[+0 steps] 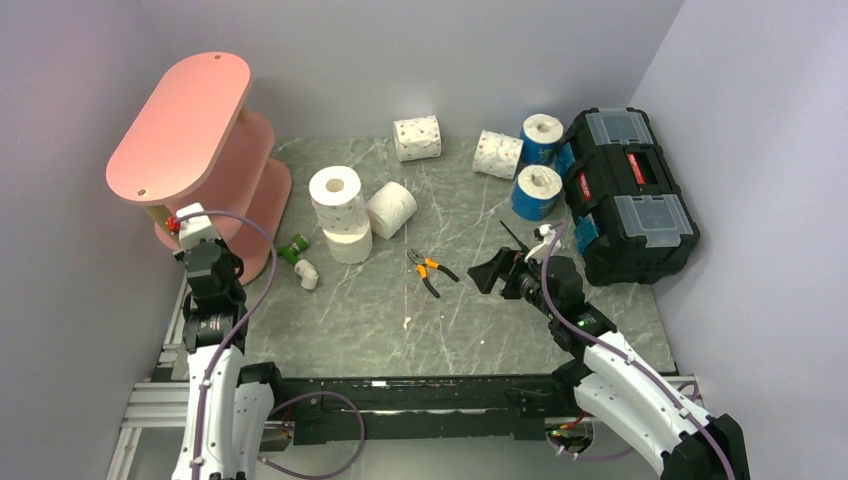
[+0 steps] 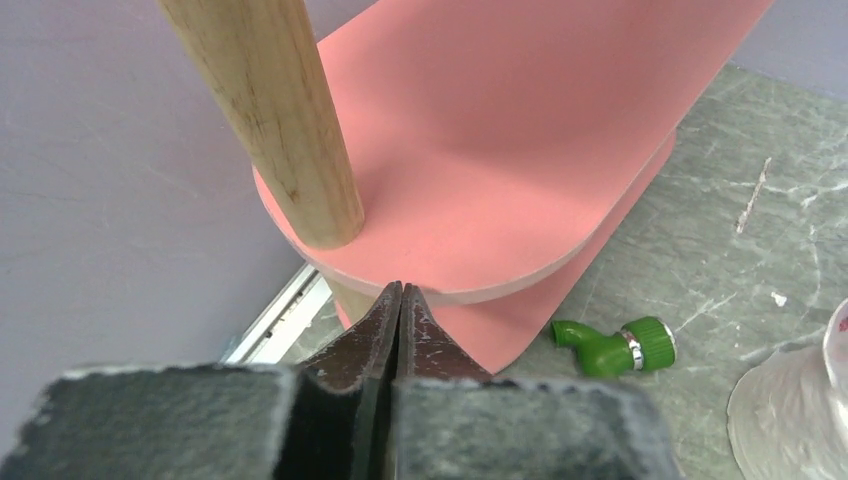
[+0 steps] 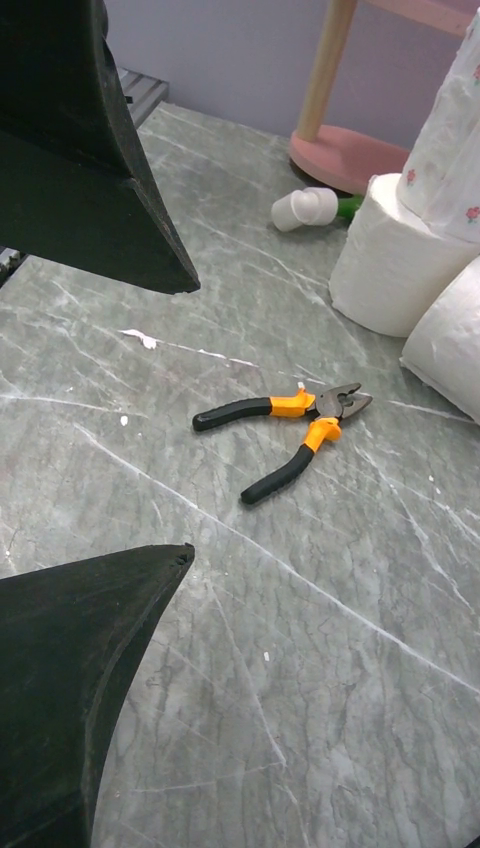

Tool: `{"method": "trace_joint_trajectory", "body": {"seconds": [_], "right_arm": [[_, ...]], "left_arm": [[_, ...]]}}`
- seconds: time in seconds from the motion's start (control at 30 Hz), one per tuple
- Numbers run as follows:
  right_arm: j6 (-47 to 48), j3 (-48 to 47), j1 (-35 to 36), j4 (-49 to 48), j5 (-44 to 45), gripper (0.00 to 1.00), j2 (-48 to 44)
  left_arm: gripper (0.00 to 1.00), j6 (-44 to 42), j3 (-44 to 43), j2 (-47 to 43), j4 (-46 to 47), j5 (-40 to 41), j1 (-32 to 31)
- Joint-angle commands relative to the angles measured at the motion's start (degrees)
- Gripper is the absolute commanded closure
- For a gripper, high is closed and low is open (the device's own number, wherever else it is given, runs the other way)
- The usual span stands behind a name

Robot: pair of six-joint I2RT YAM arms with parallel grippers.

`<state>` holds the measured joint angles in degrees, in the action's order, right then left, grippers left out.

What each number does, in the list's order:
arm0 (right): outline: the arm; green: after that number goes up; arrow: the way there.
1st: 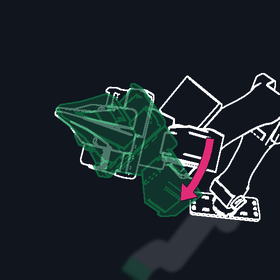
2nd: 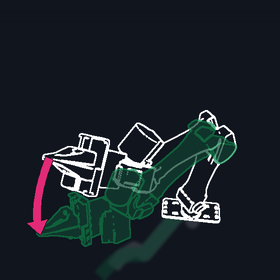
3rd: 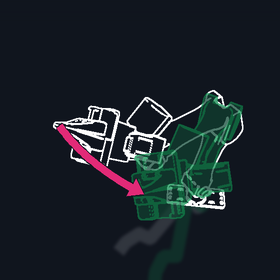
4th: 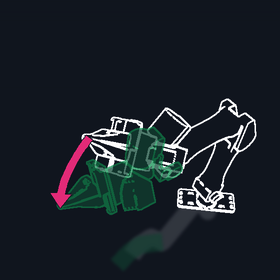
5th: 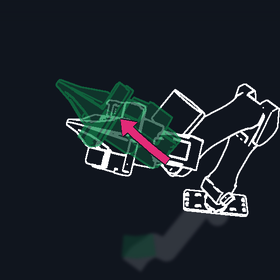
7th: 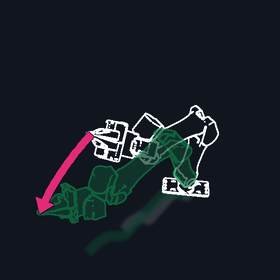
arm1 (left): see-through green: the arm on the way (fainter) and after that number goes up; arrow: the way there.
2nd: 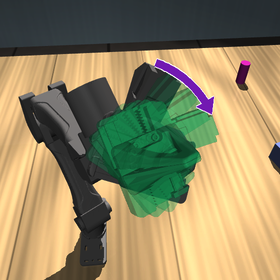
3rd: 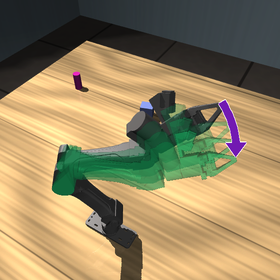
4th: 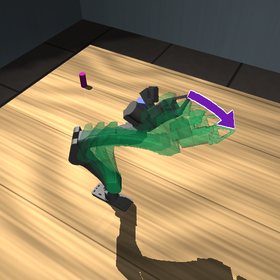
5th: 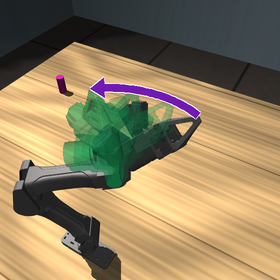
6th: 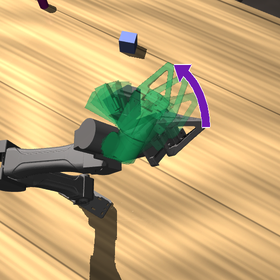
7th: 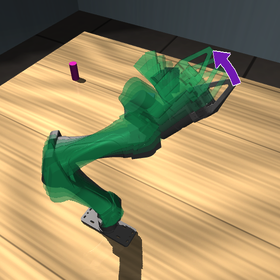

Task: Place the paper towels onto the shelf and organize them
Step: Move the shelf to the center of the board.

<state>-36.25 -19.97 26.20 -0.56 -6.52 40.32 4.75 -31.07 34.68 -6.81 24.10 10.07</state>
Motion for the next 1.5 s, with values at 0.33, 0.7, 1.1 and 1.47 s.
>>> {"method": "trace_joint_trajectory", "body": {"seconds": [0.33, 0.7, 1.1, 1.47], "right_arm": [[-1.36, -2.22, 0.25, -4.83, -3.72, 0.03, 3.02], [-1.15, 0.25, 0.27, -3.97, -4.08, 0.03, -0.66], [-1.17, 0.87, 0.25, -3.57, -4.26, 0.03, -2.26], [-0.92, 0.72, 0.26, -2.91, -3.58, 0.02, -2.37]], "left_arm": [[0.01, -5.04, -4.47, -1.39, -3.19, 10.22, -1.27], [0.11, -15.11, 3.79, 1.91, 19.54, 7.22, 2.43], [0.31, -15.59, 6.65, 7.10, 30.99, 4.25, 6.05], [0.57, -14.20, 6.58, 7.76, 31.67, 3.10, 6.46]]}}
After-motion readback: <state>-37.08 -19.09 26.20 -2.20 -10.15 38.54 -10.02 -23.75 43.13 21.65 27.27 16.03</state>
